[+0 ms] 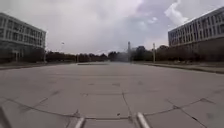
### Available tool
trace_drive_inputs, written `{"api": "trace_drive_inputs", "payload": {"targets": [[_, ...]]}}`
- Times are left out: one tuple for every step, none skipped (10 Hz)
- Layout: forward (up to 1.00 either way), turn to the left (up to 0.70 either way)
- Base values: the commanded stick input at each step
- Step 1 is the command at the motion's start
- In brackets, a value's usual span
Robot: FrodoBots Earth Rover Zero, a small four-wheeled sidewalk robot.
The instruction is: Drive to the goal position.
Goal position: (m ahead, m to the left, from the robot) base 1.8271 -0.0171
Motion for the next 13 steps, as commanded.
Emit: {"api": "trace_drive_inputs", "payload": {"targets": [[0.30, 0.00], [0.26, 0.00], [0.15, 0.00], [0.22, 0.00], [0.32, 0.00], [0.43, 0.00], [0.53, 0.00], [0.63, 0.00], [0.70, 0.00], [0.70, 0.00], [0.70, 0.00], [0.70, 0.00], [0.70, 0.00]]}}
